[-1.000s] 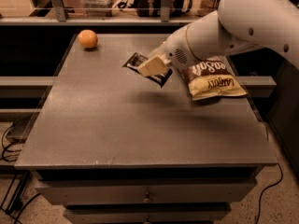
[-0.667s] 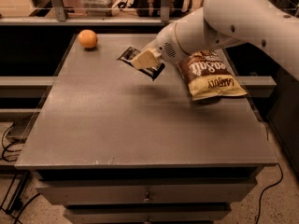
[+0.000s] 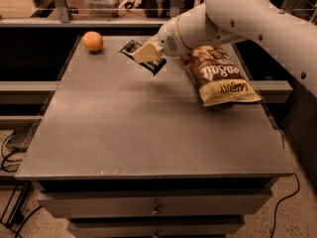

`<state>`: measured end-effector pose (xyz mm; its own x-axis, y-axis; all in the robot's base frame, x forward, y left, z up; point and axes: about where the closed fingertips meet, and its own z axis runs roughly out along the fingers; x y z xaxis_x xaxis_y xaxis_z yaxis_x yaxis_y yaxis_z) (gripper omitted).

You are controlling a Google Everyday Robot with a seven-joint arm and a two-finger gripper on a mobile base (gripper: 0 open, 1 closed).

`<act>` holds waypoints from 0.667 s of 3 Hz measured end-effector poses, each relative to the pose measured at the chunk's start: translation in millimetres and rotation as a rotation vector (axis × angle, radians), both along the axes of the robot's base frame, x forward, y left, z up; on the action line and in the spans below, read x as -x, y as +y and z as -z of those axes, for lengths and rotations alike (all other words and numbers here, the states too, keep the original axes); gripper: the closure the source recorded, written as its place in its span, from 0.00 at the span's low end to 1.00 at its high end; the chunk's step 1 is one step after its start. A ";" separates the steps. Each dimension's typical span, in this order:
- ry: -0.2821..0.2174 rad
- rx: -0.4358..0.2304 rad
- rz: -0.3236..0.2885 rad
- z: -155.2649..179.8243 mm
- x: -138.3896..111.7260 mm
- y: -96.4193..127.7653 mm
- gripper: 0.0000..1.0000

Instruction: Move rxbar chocolate near orange

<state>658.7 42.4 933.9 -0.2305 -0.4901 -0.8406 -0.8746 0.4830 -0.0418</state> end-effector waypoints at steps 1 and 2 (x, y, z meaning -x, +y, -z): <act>-0.012 -0.017 0.002 5.1 -15.3 19.1 1.00; -0.027 -0.039 -0.014 9.9 -40.7 49.7 1.00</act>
Offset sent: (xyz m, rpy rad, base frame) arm 0.0756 0.0870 -0.0119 0.0725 -0.0512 0.0320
